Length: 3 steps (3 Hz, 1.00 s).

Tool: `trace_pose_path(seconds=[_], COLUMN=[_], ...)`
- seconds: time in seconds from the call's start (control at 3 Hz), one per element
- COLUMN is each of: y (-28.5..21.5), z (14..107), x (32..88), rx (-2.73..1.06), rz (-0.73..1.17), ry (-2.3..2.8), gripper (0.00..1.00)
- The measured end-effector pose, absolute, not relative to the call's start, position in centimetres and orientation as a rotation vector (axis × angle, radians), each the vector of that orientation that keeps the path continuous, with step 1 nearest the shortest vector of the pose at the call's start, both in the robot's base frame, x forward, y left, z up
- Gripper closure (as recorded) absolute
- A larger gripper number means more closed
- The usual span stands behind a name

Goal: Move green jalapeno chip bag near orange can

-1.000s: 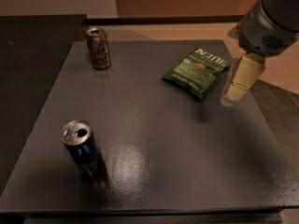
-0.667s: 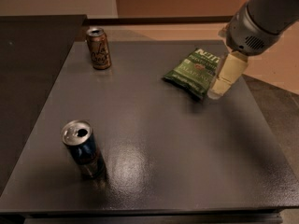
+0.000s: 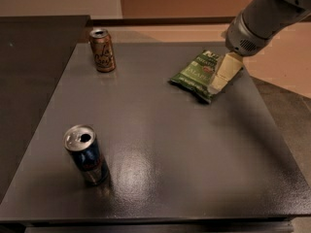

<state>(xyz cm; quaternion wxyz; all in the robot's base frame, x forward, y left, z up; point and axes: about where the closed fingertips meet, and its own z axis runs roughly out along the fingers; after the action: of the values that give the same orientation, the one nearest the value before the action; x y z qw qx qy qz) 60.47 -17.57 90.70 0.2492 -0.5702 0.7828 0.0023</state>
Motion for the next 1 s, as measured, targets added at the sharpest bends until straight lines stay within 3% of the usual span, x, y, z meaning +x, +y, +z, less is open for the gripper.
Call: trace_pose_path(seconds=[1.0], y=[-19.5], z=[84.6], x=[65.6], rx=[-1.478], rz=[0.156], ry=[2.264], gripper=[0.0])
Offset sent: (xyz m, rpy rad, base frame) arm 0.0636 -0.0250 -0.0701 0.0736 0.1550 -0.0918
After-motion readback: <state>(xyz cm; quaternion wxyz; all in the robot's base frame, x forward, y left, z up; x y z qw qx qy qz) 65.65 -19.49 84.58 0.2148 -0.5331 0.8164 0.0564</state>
